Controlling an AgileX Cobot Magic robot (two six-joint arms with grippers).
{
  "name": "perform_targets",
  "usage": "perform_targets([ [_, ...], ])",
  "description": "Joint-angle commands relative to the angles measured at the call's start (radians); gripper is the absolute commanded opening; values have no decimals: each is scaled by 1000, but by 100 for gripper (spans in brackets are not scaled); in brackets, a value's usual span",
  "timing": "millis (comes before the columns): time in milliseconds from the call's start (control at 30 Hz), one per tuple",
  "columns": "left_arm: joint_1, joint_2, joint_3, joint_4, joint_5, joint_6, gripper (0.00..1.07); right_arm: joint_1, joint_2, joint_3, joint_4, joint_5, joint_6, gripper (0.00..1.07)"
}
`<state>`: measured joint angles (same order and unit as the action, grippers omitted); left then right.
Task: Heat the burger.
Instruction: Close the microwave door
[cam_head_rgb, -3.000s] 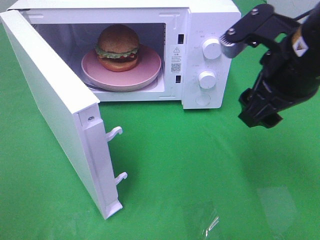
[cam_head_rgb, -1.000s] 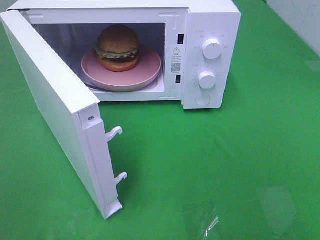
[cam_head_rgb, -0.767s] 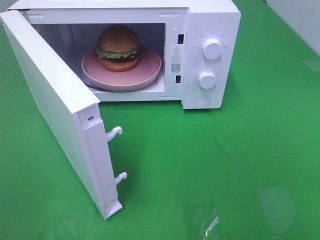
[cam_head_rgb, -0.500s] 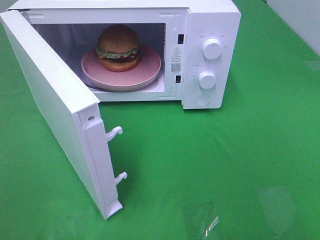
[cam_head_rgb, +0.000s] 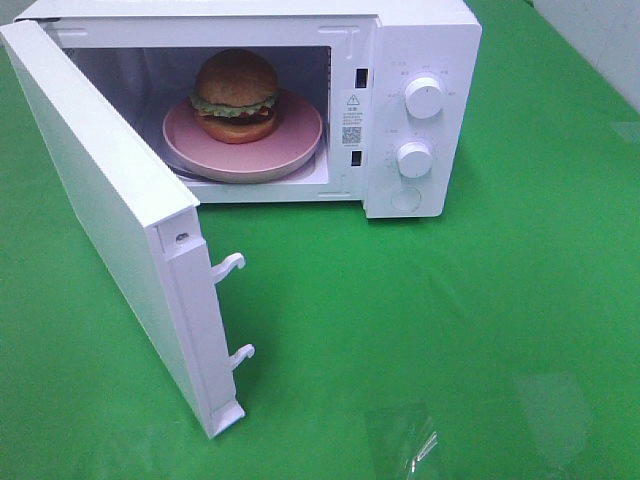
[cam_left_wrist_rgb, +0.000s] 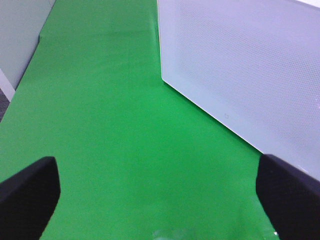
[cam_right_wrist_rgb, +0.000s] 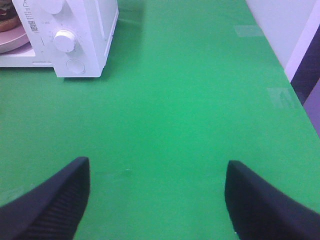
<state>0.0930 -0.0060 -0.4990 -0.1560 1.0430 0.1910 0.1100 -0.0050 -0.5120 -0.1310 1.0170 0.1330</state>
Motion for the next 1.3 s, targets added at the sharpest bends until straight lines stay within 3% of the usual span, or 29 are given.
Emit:
perform_targets([
  [33, -1, -17, 3, -2, -5, -6, 100, -6, -24, 2, 1, -12, -3, 73],
  [600, -1, -17, 3, -2, -5, -6, 100, -6, -24, 2, 1, -12, -3, 73],
  [733, -1, -17, -4, -17, -16, -21, 100, -6, -24, 2, 1, -12, -3, 73],
  [833, -1, -17, -23, -23, -96, -72, 98, -6, -24, 2, 1, -12, -3, 73],
  [967, -1, 0, -23, -1, -188, -74, 94, -6, -24, 2, 1, -12, -3, 73],
  [1000, -1, 27, -23, 5, -215, -74, 86, -6, -24, 2, 1, -12, -3, 73],
  [1100, -1, 44, -23, 6, -225, -74, 81, -6, -24, 2, 1, -12, -3, 73],
  [1167, -1, 120, -21, 6, -268, -74, 51, -6, -24, 2, 1, -12, -3, 73],
  [1200, -1, 120, -21, 6, -268, -74, 51, -6, -24, 2, 1, -12, -3, 73],
  [1233, -1, 170, -21, 7, -307, -74, 35, -6, -24, 2, 1, -12, -3, 73],
  [1300, -1, 170, -21, 7, -307, -74, 35, -6, -24, 2, 1, -12, -3, 73],
])
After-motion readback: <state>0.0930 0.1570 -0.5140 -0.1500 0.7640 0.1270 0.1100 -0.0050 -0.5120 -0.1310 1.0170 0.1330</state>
